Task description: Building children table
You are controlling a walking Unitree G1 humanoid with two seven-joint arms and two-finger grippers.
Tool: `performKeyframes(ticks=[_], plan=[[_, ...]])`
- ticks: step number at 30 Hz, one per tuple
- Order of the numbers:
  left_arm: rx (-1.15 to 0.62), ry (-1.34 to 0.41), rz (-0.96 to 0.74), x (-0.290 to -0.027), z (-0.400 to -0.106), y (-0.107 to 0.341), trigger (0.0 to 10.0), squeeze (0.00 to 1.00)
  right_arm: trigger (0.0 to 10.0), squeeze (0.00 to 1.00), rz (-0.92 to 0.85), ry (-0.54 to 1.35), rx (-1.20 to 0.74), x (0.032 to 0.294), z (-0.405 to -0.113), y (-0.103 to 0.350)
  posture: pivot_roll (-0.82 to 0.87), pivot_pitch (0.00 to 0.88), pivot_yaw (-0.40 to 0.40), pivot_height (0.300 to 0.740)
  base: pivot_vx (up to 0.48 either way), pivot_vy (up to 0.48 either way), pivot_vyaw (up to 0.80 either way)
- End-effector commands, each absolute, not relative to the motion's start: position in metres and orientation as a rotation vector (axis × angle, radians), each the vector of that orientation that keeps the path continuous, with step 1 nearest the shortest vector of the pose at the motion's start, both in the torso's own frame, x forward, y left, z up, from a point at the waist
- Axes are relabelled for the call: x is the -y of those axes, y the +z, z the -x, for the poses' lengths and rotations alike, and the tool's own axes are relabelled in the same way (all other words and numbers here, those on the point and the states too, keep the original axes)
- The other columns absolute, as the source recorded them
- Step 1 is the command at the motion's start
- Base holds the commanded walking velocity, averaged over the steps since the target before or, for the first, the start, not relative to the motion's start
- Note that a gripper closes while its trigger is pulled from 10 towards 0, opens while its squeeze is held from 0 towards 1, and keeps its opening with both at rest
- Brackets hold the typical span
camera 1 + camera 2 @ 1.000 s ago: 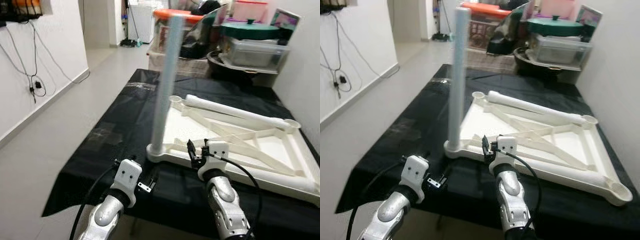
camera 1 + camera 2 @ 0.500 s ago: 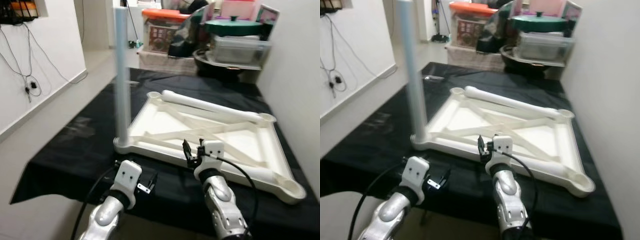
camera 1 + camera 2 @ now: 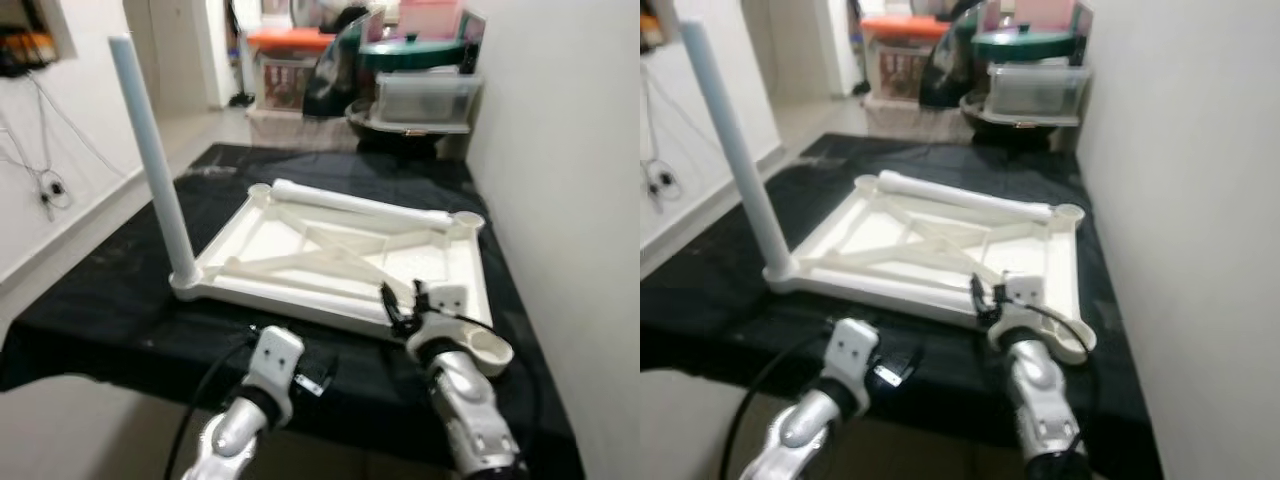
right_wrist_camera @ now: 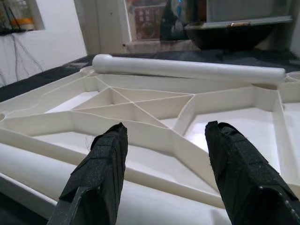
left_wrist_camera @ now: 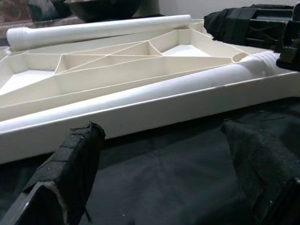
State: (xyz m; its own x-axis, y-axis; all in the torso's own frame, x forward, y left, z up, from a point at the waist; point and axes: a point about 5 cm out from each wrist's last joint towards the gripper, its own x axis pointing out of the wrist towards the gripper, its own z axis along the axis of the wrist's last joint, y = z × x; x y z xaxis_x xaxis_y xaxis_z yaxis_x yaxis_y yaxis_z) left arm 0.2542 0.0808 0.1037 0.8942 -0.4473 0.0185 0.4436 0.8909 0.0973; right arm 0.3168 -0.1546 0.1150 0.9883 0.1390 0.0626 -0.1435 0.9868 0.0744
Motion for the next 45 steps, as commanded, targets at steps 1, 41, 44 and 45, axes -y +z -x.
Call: performKeyframes(ticks=[1, 41, 44, 45], plan=[[0.025, -0.458, -0.094, -0.084, -0.254, 0.102, 10.0, 0.00, 10.0, 0.00, -0.083, 0.160, 0.054, 0.157, -0.321, 0.118, 0.11, 0.000, -0.070, 0.740, 0.000, 0.000, 0.00], [0.015, -0.465, -0.065, -0.084, -0.240, 0.110, 10.0, 0.00, 10.0, 0.00, 0.512, -0.341, -0.108, 0.249, -0.385, 0.177, 0.13, 0.000, -0.056, 0.740, 0.000, 0.000, 0.00], [0.018, -0.467, -0.056, -0.084, -0.236, 0.113, 10.0, 0.00, 10.0, 0.00, 0.614, -0.311, -0.142, 0.246, -0.385, 0.170, 0.13, 0.000, -0.046, 0.740, 0.000, 0.000, 0.00], [0.018, -0.467, -0.056, -0.084, -0.236, 0.113, 10.0, 0.00, 10.0, 0.00, 0.614, -0.311, -0.142, 0.246, -0.385, 0.170, 0.13, 0.000, -0.046, 0.740, 0.000, 0.000, 0.00]])
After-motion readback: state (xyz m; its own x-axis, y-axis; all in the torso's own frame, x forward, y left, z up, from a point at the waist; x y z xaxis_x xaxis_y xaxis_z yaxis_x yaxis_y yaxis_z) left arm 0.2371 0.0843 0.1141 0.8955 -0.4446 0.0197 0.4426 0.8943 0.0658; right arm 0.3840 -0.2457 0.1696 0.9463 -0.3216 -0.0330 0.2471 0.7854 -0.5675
